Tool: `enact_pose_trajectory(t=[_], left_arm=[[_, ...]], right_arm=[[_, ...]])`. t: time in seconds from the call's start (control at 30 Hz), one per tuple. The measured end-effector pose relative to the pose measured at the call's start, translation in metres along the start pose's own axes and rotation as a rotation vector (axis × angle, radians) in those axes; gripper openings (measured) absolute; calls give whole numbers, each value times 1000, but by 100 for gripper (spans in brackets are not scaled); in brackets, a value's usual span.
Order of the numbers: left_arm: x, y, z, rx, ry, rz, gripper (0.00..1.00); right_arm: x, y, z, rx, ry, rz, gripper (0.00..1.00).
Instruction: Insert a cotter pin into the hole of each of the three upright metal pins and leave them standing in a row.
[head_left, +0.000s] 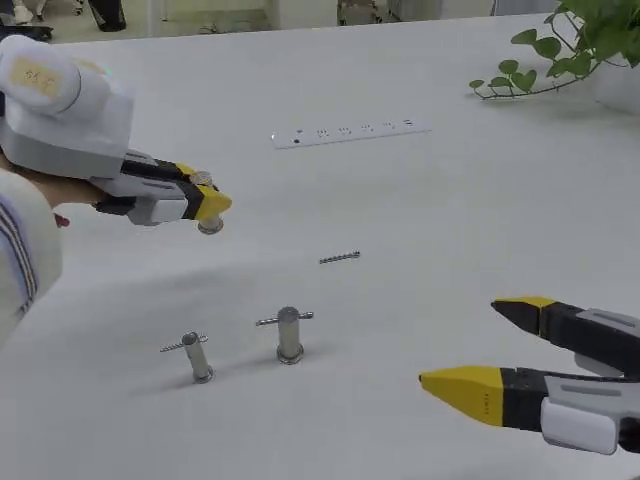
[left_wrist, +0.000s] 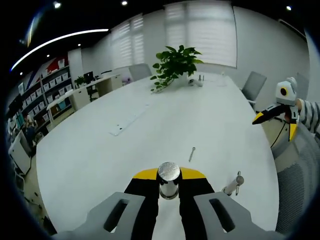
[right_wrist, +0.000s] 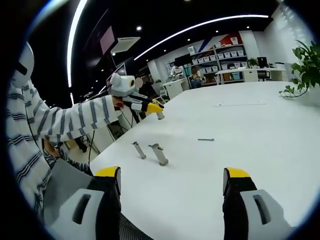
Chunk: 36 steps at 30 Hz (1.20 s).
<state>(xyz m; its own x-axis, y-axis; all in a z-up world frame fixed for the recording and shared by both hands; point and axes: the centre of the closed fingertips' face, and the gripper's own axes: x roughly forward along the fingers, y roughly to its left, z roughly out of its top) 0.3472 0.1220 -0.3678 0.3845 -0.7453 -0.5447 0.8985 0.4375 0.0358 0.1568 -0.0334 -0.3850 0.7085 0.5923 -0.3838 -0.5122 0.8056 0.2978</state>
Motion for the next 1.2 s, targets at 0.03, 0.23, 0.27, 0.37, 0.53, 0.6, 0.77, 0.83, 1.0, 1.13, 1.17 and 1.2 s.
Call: enact_pose_trajectory(t=[0.03, 0.23, 0.27, 0.37, 0.53, 0.6, 0.77, 0.83, 1.0, 1.13, 1.17, 1.2], left_arm=[[-4, -3, 1, -7, -1, 0, 10], [-20, -30, 5, -14, -12, -23, 10], [-22, -34, 5, -8, -9, -27, 10], [-33, -49, 7, -8, -20, -39, 10], [-49, -67, 5, -27, -28, -58, 10], [-56, -71, 3, -20, -25, -50, 10], [-69, -78, -1, -16, -35, -39, 10], [-74, -93, -3, -11, -33, -36, 10], [-78, -113, -12, -19, -16, -43, 10], [-78, -129, -21, -12, -8, -59, 10], [-78, -131, -23, -20, -6, -63, 10], [-78, -135, -25, -21, -4, -71, 10]], right_arm=[[0, 0, 0, -6, 4, 2, 83], [-2, 2, 7, 1, -27, -2, 92], [-2, 2, 7, 3, -29, -2, 93], [-2, 2, 8, 11, -31, 0, 95], [-2, 5, 7, 14, -30, 11, 98], [-1, 7, 6, 7, -29, 13, 98], [4, 13, 6, 7, -24, 36, 98], [5, 14, 6, 1, -17, 41, 98], [8, 15, 5, -4, -6, 55, 98], [11, 15, 4, -4, 2, 63, 98], [12, 16, 4, -6, 6, 68, 98], [13, 17, 4, -10, 9, 71, 98]])
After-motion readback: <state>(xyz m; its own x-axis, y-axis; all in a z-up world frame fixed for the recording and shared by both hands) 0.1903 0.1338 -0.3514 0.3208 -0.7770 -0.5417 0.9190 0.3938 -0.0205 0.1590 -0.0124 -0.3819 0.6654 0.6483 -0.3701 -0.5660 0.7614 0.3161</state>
